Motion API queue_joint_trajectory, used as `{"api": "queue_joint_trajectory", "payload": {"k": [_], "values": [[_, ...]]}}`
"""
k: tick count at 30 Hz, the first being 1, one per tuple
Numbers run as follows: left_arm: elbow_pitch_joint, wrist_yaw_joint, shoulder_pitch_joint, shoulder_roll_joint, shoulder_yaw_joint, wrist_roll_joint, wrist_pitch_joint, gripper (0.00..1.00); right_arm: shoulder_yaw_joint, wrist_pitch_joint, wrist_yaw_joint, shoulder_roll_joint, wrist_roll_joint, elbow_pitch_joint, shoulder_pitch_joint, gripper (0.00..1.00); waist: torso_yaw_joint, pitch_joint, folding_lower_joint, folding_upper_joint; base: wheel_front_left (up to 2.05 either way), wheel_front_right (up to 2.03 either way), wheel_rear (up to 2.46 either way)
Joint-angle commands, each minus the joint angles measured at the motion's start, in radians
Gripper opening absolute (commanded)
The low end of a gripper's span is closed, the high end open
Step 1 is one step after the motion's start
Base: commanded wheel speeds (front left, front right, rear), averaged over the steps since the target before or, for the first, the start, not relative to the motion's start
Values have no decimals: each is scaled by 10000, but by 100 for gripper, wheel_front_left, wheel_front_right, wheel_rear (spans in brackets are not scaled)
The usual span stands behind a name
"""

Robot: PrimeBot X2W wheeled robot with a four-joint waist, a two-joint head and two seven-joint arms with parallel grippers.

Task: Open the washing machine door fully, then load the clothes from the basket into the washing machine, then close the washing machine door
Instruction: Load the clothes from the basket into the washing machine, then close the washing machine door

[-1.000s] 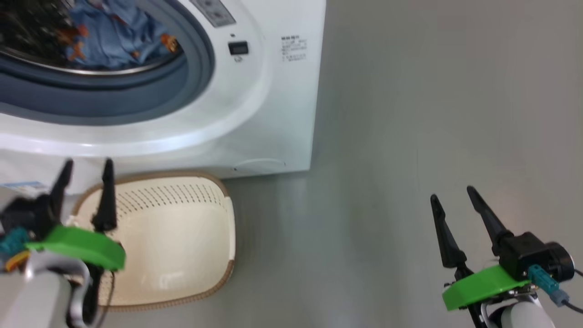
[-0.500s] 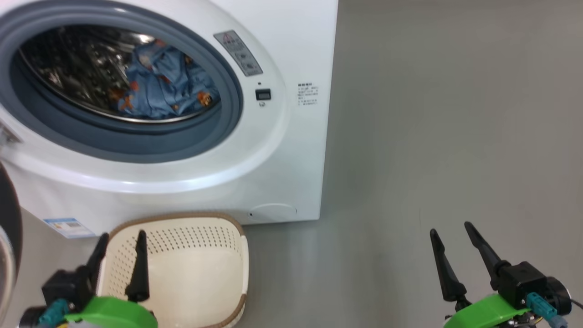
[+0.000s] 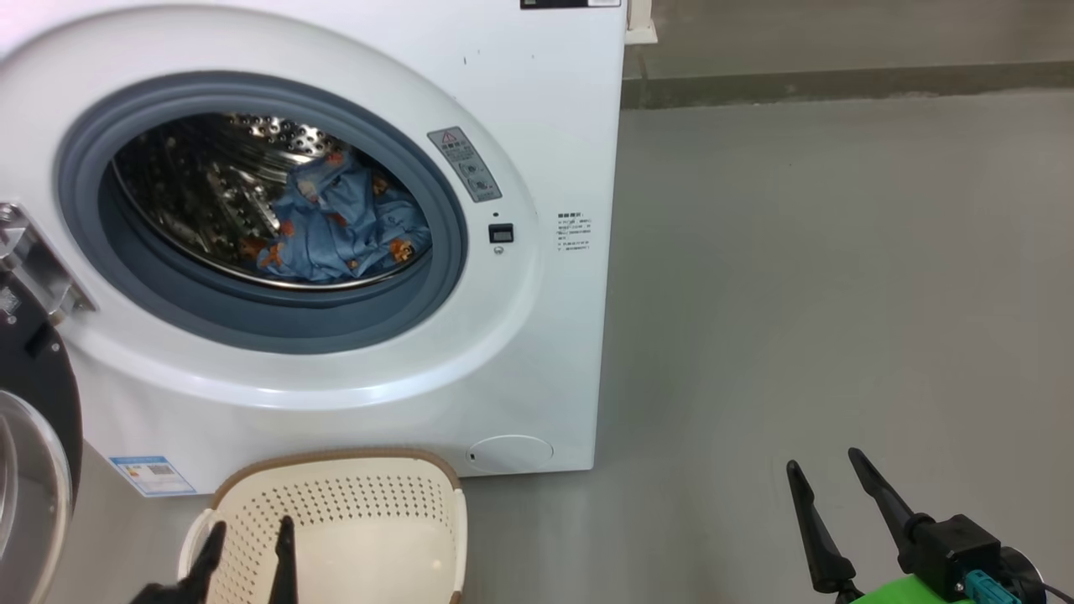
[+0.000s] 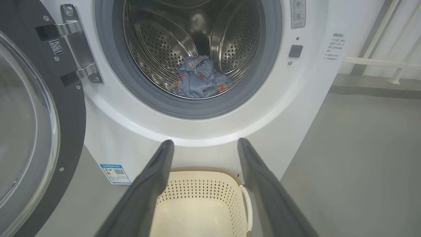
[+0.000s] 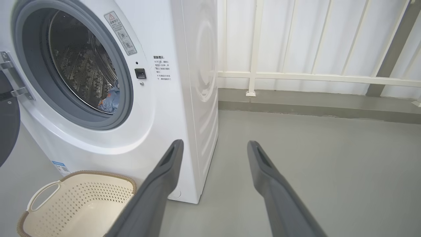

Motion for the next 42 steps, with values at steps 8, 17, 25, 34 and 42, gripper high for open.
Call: {"api": "queue_joint_trajectory", "payload": {"k": [8,17,25,34,42], "values": [[-245,150,55,-263,357,320,-211,100,320,-133,16,-49,411,-135,-51,100,14,-246,0,0,0,0,0],[-327,-39,64,-426,492,638,-221,100,334,-215,16,-49,468,-56,-141,100,-22,-243,0,0,0,0,0],[-325,-249,87,-579,697,968,-222,100,321,-237,16,-49,419,-11,-192,100,-77,-221,0,0,0,0,0],[-265,-451,94,-892,944,1292,-223,100,355,-261,16,-49,394,-1,-206,100,-160,-236,0,0,0,0,0],[-233,-716,94,-1082,1250,1437,-223,100,365,-257,16,-49,387,14,-233,100,-176,-281,0,0,0,0,0]]}}
